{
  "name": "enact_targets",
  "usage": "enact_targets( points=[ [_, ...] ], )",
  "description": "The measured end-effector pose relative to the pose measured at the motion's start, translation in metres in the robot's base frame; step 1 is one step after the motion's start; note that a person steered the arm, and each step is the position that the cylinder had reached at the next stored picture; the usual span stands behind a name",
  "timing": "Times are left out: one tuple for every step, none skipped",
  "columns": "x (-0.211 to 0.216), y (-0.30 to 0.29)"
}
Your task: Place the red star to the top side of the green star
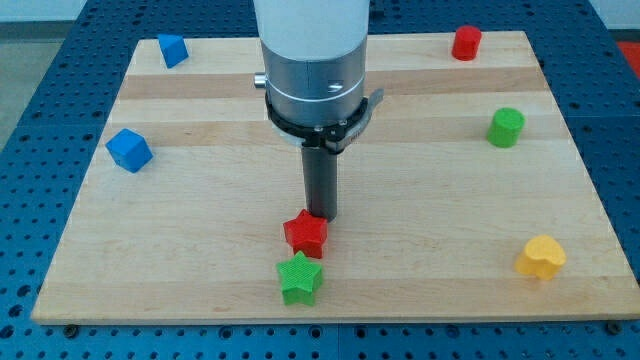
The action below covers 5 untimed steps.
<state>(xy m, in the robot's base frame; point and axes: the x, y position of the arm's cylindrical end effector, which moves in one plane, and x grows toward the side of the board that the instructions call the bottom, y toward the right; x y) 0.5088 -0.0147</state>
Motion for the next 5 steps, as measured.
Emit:
enact_targets(
  points=[
    [-0.012,0.000],
    [-0.008,-0.003],
    [-0.006,-0.004],
    [0.001,-0.004],
    [0.003,-0.004]
  ],
)
